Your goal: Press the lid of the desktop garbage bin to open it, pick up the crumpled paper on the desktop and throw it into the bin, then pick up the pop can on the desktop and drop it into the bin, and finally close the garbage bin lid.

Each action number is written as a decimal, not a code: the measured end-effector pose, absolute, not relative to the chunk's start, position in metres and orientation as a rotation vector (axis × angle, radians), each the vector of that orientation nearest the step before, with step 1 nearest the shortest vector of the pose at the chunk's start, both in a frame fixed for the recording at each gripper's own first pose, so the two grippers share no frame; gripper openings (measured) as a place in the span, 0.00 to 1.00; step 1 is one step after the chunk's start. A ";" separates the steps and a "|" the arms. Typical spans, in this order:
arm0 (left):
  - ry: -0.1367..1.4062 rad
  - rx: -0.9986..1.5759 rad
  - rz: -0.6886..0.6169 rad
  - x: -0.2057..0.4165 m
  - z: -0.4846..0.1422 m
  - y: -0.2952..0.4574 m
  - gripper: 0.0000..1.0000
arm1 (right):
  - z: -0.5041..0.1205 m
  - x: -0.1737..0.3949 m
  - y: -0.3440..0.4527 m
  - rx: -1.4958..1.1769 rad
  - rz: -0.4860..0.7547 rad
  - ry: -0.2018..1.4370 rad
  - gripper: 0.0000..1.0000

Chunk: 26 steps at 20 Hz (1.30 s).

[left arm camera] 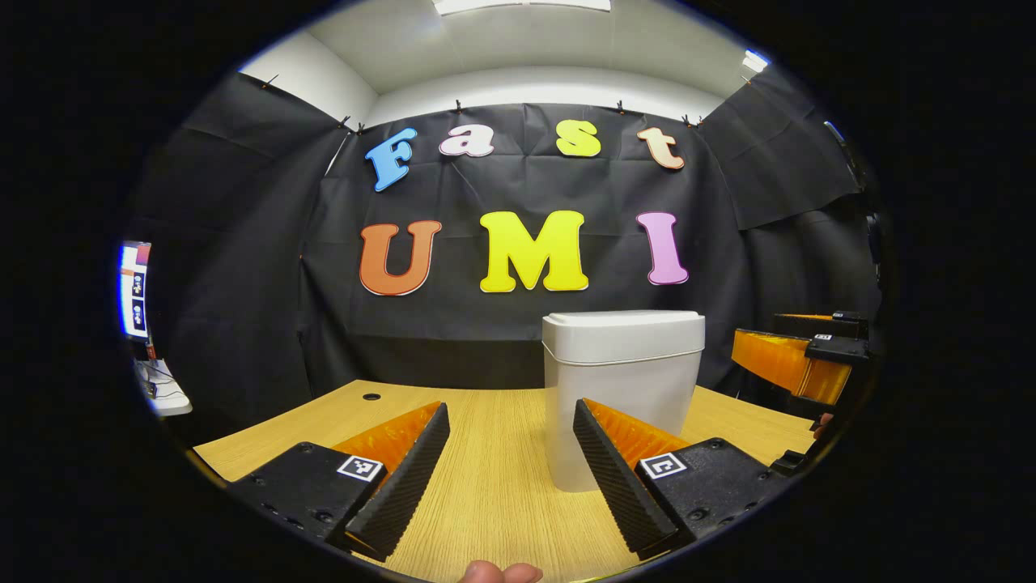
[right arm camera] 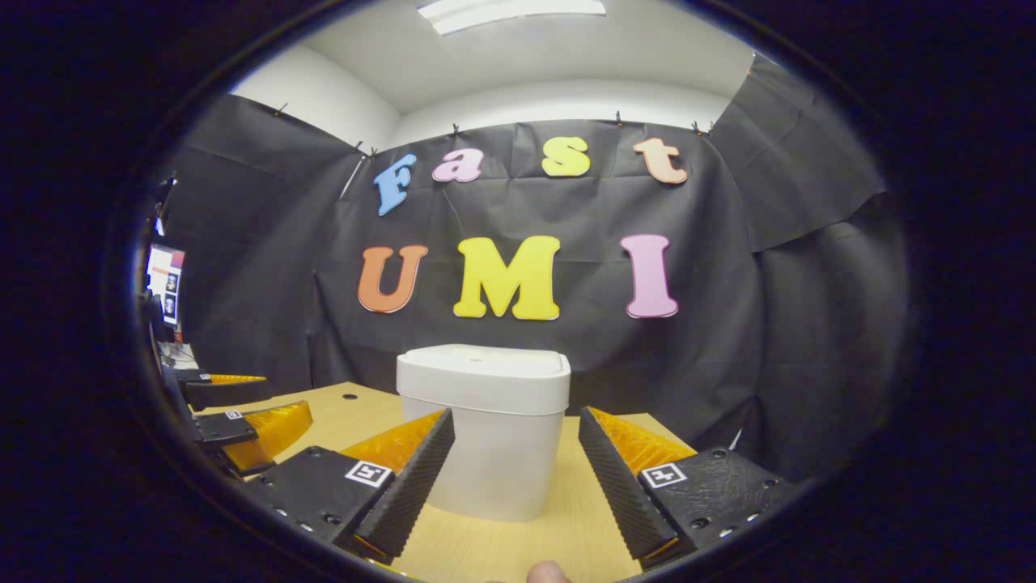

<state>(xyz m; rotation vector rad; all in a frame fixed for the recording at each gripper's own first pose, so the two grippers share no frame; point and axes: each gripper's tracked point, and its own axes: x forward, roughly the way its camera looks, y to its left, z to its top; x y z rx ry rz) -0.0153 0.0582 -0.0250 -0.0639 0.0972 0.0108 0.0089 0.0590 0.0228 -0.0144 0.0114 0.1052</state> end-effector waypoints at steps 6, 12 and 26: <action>0.095 -0.059 0.012 -0.016 -0.024 0.059 0.99 | 0.023 0.009 0.053 0.005 0.083 0.006 0.95; 0.087 -0.063 0.012 -0.016 -0.019 0.058 0.99 | 0.024 0.004 0.059 -0.017 0.095 0.001 0.96; 0.084 -0.062 0.009 -0.019 -0.017 0.056 0.99 | 0.022 0.000 0.054 0.005 0.088 0.014 0.96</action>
